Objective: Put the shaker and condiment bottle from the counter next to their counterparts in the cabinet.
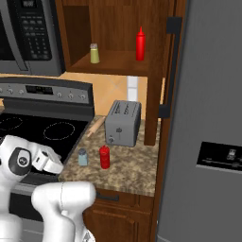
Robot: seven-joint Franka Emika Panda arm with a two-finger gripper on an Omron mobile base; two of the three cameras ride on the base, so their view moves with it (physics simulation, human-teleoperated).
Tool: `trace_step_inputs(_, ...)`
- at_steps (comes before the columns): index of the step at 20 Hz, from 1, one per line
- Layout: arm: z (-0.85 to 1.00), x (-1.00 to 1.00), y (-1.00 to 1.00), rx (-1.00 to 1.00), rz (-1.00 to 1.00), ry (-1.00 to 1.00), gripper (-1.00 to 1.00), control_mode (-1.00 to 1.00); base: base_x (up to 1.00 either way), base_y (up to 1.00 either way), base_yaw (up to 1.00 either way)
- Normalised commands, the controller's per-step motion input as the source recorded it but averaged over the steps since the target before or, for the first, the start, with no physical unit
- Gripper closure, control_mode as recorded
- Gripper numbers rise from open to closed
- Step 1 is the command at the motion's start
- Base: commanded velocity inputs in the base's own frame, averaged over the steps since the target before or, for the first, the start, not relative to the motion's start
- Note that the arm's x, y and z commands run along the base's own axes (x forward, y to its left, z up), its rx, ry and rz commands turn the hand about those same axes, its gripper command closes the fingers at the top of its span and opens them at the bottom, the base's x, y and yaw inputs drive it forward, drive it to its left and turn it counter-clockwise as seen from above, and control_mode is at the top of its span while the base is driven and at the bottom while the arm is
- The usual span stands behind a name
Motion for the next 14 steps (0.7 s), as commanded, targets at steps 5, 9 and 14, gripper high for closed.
trace_step_inputs(5, -0.01, 0.19, 0.14, -0.05, 0.0, -0.01, -1.0, -1.0, 0.0, 0.0, 0.0)
trace_step_inputs(9, 0.0, 0.37, -0.01, -0.03, -0.07, -0.03, -1.0, -1.0, 0.0, 0.0, 0.0)
trace_step_inputs(14, -0.04, 0.02, 0.13, -0.09, 0.0, -0.01, -1.0, -1.0, 0.0, 0.0, 0.0)
